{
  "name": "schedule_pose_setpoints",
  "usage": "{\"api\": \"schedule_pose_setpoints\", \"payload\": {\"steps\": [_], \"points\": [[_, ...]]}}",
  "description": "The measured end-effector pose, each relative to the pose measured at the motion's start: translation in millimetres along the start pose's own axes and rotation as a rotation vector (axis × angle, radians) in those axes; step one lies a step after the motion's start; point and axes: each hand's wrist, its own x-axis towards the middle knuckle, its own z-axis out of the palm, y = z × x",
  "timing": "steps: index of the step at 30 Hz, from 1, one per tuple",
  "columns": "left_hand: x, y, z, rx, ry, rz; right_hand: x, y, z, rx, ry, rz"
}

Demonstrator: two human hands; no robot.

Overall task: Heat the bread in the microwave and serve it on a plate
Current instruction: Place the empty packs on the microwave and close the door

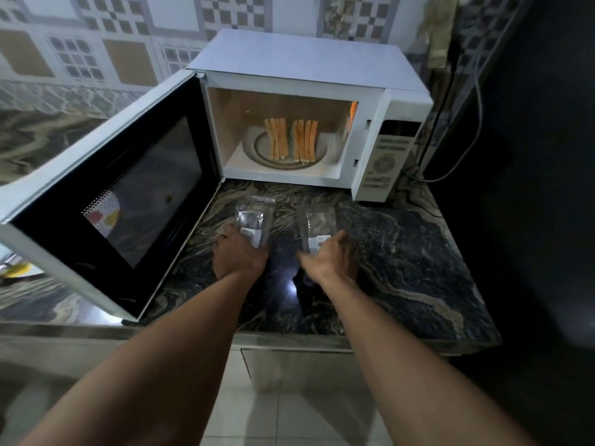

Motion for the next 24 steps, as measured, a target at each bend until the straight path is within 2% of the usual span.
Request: {"api": "schedule_pose_setpoints", "payload": {"steps": [8, 12, 17, 24], "points": [[-24.7, 20.0, -32.4, -0.017, 0.020, -0.027, -29.1, -12.0, -33.7, 0.044, 0.019, -0.023], [-36.3, 40.1, -64.3, -0.119, -0.014, 0.058, -47.5, -24.5, -67.0, 0.093, 0.053, -0.040], [-52.5, 71.2, -113.8, -0.039, 0.072, 0.214, -65.4, -43.3, -121.7, 0.188, 0.085, -0.073], [-38.2, 131.0, -178.3, -0.055, 0.141, 0.272, -69.8, -86.8, -182.2, 0.122, 0.249, -0.099]]}}
